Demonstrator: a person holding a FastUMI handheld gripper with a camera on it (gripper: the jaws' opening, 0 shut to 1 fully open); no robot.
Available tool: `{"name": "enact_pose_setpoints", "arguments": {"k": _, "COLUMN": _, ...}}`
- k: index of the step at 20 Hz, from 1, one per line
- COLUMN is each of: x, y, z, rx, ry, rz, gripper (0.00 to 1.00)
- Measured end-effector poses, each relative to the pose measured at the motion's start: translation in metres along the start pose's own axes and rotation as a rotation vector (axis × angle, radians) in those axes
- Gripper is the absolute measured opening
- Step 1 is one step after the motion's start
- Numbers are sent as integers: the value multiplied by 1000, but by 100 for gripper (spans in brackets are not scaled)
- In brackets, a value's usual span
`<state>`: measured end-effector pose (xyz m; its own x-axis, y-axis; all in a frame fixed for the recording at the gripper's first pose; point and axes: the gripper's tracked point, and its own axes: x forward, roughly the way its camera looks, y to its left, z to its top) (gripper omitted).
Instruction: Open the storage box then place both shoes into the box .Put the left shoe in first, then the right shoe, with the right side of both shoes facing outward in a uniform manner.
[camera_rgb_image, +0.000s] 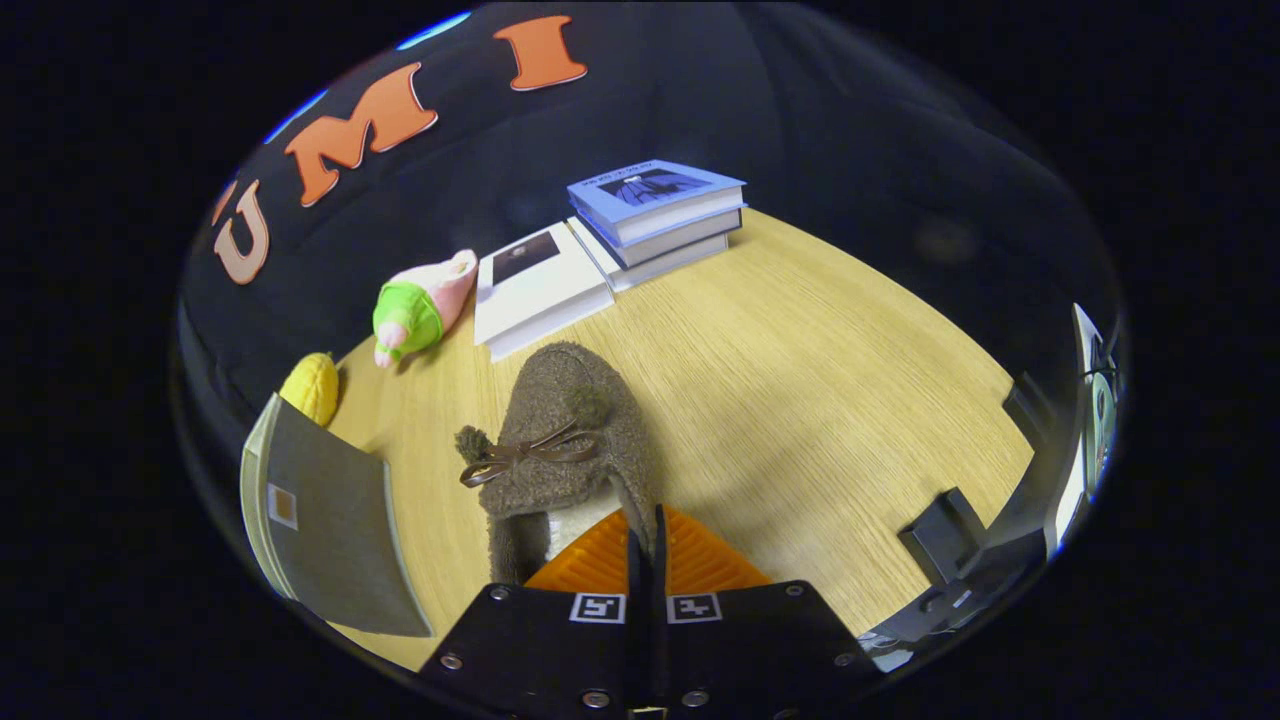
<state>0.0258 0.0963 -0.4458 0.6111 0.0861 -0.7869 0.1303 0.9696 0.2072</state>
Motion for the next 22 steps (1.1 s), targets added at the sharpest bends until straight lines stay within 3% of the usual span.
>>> {"name": "enact_pose_setpoints", "arguments": {"k": 5, "x": -45, "y": 58, "z": 33, "rx": 34, "ry": -88, "rz": 63, "gripper": 1}}
{"name": "enact_pose_setpoints", "arguments": {"k": 10, "x": -88, "y": 129, "z": 37, "rx": 45, "ry": -137, "rz": 131, "gripper": 0}}
{"name": "enact_pose_setpoints", "arguments": {"k": 17, "x": -119, "y": 228, "z": 9, "rx": 33, "ry": -116, "rz": 243, "gripper": 1}}
{"name": "enact_pose_setpoints", "arguments": {"k": 22, "x": -119, "y": 277, "z": -21, "rx": -13, "ry": -75, "rz": 279, "gripper": 1}}
